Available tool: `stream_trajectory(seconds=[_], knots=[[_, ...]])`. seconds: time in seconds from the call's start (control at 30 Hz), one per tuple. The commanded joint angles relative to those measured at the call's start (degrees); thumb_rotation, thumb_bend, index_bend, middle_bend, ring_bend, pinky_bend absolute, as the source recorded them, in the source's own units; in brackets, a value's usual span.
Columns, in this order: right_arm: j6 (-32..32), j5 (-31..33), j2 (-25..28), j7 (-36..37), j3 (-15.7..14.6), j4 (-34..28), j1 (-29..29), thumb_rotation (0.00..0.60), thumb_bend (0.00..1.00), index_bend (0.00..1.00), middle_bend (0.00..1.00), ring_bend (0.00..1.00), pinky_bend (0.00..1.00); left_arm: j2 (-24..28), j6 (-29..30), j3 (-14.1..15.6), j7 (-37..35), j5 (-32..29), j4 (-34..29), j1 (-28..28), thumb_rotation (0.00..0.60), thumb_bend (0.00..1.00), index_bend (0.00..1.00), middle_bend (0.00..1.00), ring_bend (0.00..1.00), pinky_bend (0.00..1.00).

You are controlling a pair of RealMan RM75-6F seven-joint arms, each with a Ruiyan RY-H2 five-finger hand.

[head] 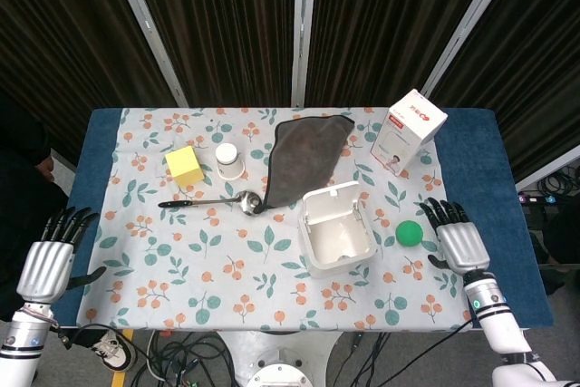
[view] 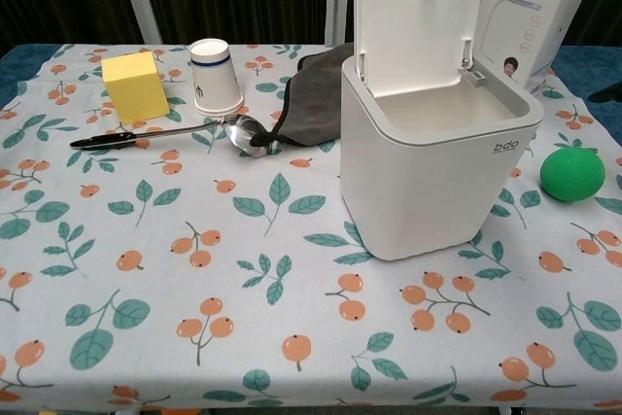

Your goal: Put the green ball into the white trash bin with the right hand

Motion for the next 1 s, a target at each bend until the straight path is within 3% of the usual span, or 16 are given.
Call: stream_trajectory(seconds=[0.03,0.33,0.4,0.7,0.9,1.0], knots=[[-1.34,0.89,-0.85,-1.12,-0.16,0.19,1.04,0.6,0.11,0.0,0.02,0.0,0.2,-0.01,-0.04,0.0,-0.02,-0.03,0.04,-0.01,0.6,0.0,0.14,0.11,0.05,0.07],[-2.79,2.26,-3.46,-2.47,-0.69,2.09,2.63,0.6,0.15,0.02,0.05,0.0,0.33,-0.13,-0.08,-0.02,-0.59,-0.21,0.47,0.04,0.6,0.0,0.14,0.11,0.05,0.07],[-2.33,2.03,-4.25,-2.72,-0.8,2.9,2.79,0.6,0.16,0.07,0.08,0.02,0.36,-0.13,-0.02,-0.02,-0.85,-0.23,0.57,0.08,0.6,0.0,0.14,0.11,0.05,0.07],[-2.41,2.64,-5.64,-4.66,-1.0,3.96,3.89,0.6,0.22,0.33,0.34,0.29,0.49,-0.18,-0.15,0.13,-1.77,-0.08,1.1,0.04,0.6,0.0,0.14,0.11,0.05,0.07],[-1.94,2.42,-5.0,-3.97,-1.2,3.73,4.02,0.6,0.26,0.48,0.41,0.37,0.55,-0.21,-0.18,0.15,-2.07,-0.15,1.23,0.07,0.6,0.0,0.14,0.11,0.05,0.07],[0.93,0.54,-3.13,-0.62,-1.0,2.44,3.0,0.6,0.26,0.5,0.43,0.38,0.57,-0.08,0.02,0.19,-2.23,-0.01,1.16,0.15,0.6,0.0,0.14,0.11,0.05,0.07]])
